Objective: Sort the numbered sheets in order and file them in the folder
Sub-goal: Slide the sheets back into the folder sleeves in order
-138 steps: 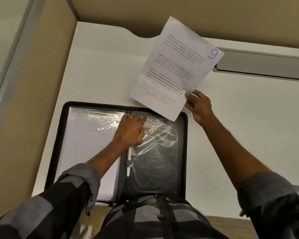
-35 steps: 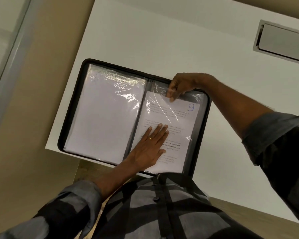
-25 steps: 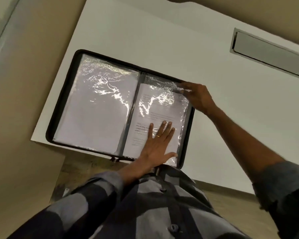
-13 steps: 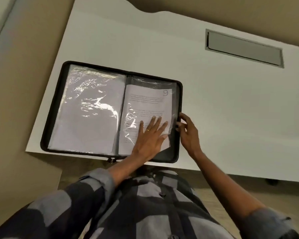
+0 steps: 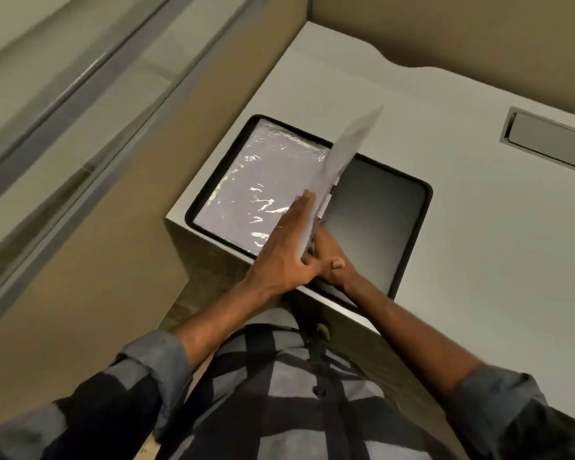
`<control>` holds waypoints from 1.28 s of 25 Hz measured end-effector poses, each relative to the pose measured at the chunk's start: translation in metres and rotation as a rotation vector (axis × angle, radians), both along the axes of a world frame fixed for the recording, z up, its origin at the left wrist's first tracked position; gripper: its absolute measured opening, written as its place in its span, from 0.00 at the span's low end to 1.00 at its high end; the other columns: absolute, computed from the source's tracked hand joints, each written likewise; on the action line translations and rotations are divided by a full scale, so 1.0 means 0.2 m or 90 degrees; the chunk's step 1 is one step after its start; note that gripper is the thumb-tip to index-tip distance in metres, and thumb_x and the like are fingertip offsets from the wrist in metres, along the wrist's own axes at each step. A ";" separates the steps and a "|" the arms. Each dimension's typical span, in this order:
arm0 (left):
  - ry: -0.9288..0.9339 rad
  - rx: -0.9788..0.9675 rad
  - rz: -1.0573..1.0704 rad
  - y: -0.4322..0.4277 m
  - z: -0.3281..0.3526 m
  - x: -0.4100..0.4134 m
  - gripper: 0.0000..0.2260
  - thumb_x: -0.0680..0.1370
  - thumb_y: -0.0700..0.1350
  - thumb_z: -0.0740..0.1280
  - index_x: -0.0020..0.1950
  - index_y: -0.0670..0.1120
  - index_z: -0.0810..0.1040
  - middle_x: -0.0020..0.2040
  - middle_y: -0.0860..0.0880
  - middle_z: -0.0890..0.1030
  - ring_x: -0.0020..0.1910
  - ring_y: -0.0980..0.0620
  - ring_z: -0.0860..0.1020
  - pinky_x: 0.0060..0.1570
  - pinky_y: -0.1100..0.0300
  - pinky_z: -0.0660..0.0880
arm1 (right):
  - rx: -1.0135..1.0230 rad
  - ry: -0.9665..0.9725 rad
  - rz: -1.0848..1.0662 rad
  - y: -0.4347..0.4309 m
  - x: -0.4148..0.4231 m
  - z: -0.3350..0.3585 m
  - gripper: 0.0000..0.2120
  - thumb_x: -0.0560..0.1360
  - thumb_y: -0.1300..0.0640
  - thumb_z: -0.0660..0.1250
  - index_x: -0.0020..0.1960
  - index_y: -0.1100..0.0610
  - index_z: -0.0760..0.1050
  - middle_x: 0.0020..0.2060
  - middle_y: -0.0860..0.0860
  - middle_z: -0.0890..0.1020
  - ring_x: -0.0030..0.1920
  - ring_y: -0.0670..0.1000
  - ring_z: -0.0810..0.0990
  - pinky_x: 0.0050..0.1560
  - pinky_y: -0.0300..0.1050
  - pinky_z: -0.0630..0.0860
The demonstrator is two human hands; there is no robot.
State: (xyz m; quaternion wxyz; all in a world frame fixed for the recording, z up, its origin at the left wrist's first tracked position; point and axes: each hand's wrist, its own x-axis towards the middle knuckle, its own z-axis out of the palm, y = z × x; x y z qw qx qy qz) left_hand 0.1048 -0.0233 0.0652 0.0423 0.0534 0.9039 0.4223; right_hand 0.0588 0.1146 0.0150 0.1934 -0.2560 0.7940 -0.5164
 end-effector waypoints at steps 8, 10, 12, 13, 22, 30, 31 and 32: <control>-0.181 -0.097 0.245 -0.56 -0.20 -0.07 0.44 0.77 0.66 0.68 0.84 0.50 0.49 0.83 0.48 0.56 0.81 0.47 0.58 0.78 0.46 0.60 | 0.536 0.245 0.285 -0.24 -0.16 -0.29 0.32 0.85 0.46 0.56 0.83 0.53 0.45 0.83 0.54 0.43 0.82 0.59 0.40 0.79 0.65 0.51; -0.219 -0.151 0.254 -0.72 -0.32 -0.10 0.44 0.77 0.63 0.69 0.83 0.45 0.51 0.82 0.44 0.58 0.80 0.43 0.59 0.78 0.45 0.60 | 0.541 0.257 0.278 -0.27 -0.15 -0.30 0.31 0.86 0.47 0.52 0.83 0.54 0.43 0.82 0.54 0.40 0.82 0.59 0.38 0.80 0.62 0.47; -0.244 -0.205 0.238 -0.83 -0.41 -0.13 0.45 0.77 0.59 0.72 0.83 0.43 0.50 0.82 0.42 0.59 0.80 0.41 0.59 0.78 0.44 0.60 | 0.539 0.227 0.255 -0.31 -0.15 -0.30 0.32 0.86 0.45 0.50 0.83 0.54 0.40 0.82 0.54 0.38 0.81 0.58 0.36 0.81 0.60 0.44; -0.251 -0.227 0.223 -0.86 -0.43 -0.14 0.47 0.76 0.58 0.73 0.83 0.43 0.49 0.82 0.41 0.57 0.81 0.40 0.58 0.78 0.44 0.59 | 0.541 0.213 0.240 -0.34 -0.14 -0.29 0.33 0.86 0.44 0.50 0.83 0.54 0.40 0.82 0.54 0.37 0.81 0.58 0.35 0.81 0.59 0.43; -0.296 -0.232 0.193 -1.07 -0.47 -0.26 0.51 0.72 0.57 0.78 0.83 0.44 0.50 0.80 0.38 0.59 0.79 0.37 0.59 0.76 0.44 0.60 | 0.595 0.145 0.162 -0.52 -0.06 -0.36 0.38 0.84 0.36 0.48 0.82 0.52 0.31 0.79 0.54 0.30 0.79 0.59 0.29 0.80 0.61 0.39; -0.268 0.078 0.207 -1.03 -0.33 -0.30 0.18 0.79 0.46 0.71 0.66 0.50 0.70 0.64 0.47 0.77 0.61 0.45 0.78 0.54 0.53 0.78 | 0.429 -0.032 0.008 -0.59 -0.06 -0.22 0.35 0.84 0.36 0.49 0.83 0.51 0.39 0.83 0.51 0.43 0.82 0.55 0.41 0.81 0.62 0.47; -0.291 0.156 0.204 -1.00 -0.30 -0.31 0.17 0.79 0.44 0.70 0.65 0.51 0.71 0.62 0.47 0.78 0.60 0.45 0.79 0.52 0.56 0.78 | 0.333 -0.130 -0.080 -0.61 -0.07 -0.16 0.36 0.83 0.35 0.49 0.83 0.49 0.40 0.83 0.50 0.48 0.82 0.54 0.48 0.81 0.61 0.48; -0.310 0.221 0.186 -0.96 -0.25 -0.30 0.16 0.79 0.43 0.70 0.64 0.52 0.71 0.61 0.48 0.79 0.60 0.46 0.79 0.52 0.57 0.78 | 0.240 -0.227 -0.159 -0.63 -0.09 -0.10 0.37 0.82 0.32 0.48 0.83 0.47 0.40 0.83 0.49 0.51 0.82 0.54 0.53 0.81 0.61 0.50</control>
